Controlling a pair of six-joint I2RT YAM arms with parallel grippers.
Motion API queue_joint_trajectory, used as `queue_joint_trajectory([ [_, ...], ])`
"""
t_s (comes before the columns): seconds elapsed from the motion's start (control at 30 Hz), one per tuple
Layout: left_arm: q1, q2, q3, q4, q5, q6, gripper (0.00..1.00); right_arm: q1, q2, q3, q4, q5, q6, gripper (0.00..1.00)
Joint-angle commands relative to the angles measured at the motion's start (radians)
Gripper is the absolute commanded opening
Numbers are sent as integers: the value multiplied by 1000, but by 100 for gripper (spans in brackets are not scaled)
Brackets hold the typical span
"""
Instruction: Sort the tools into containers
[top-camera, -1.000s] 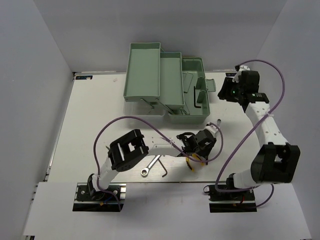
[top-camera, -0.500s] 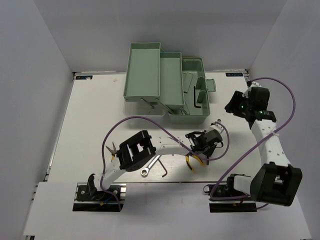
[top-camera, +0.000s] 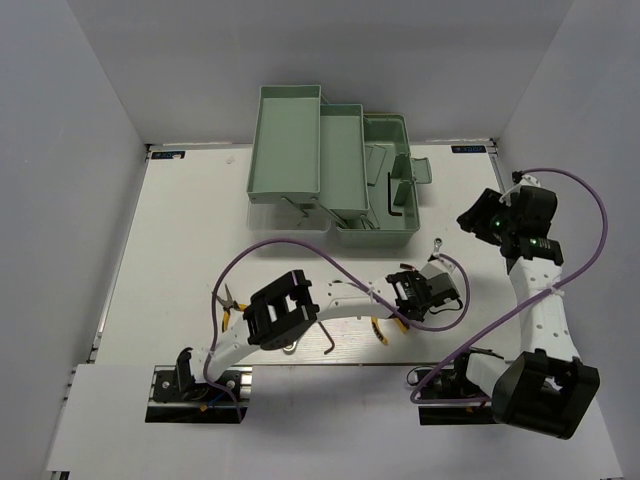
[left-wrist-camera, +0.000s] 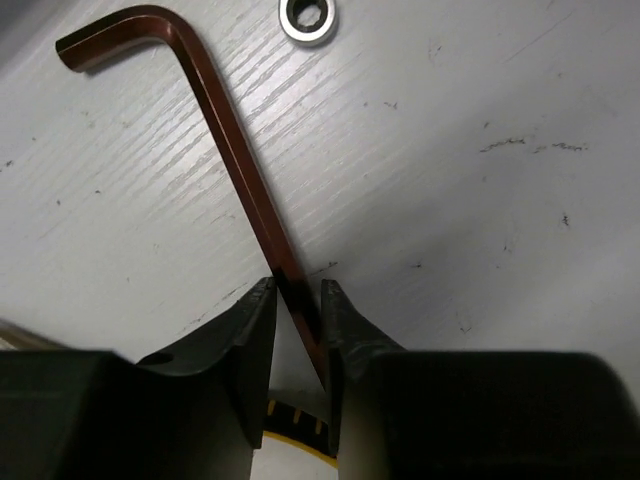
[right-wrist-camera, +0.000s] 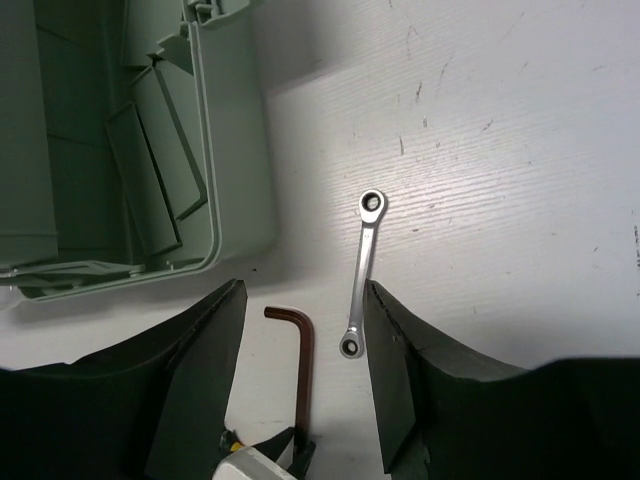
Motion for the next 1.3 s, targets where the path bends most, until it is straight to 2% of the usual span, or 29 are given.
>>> queue_joint_trajectory([
  [0.0, -4, 30, 0, -122, -34, -17, 33, -21, -32, -19, 8, -49, 28, 57],
  [0.1, -4, 0, -89, -93, -19, -17, 21, -32, -41, -32, 7, -61, 34, 57],
  [0.27, -4, -34, -143, -44, 6, -29, 0, -50, -65, -42, -4, -75, 31, 57],
  [0.37, 7, -106, -189, 34, 6, -8, 0, -58, -90, -62, -4, -75, 16, 63],
  [0.43, 17, -173, -225, 97, 19, 5, 0, -67, -108, -75, -7, -77, 10, 72],
  [0.5, 17, -209, -226, 111, 19, 32, 0, -70, -122, -85, -9, -84, 2, 73],
  [0.6, 27, -249, -201, 124, 19, 72, 0, -86, -140, -106, -16, -109, -4, 63],
  [0.63, 27, -260, -187, 124, 19, 72, 0, -92, -144, -109, -24, -110, -4, 51],
  [0.7, 27, -295, -187, 151, 19, 98, 0, -98, -159, -118, -29, -104, -6, 35],
  [0.73, 39, -304, -187, 151, 10, 98, 0, -99, -167, -125, -30, -83, -7, 17],
  [0.8, 50, -318, -176, 160, -11, 108, 0, -107, -186, -146, -26, -69, -12, 0],
  [1.07, 135, -318, -157, 140, -22, 127, 0, -142, -223, -180, -19, -81, -7, 0],
  [1.27, 186, -327, -147, 169, -13, 160, 0, -164, -242, -197, 2, -253, -24, 0],
])
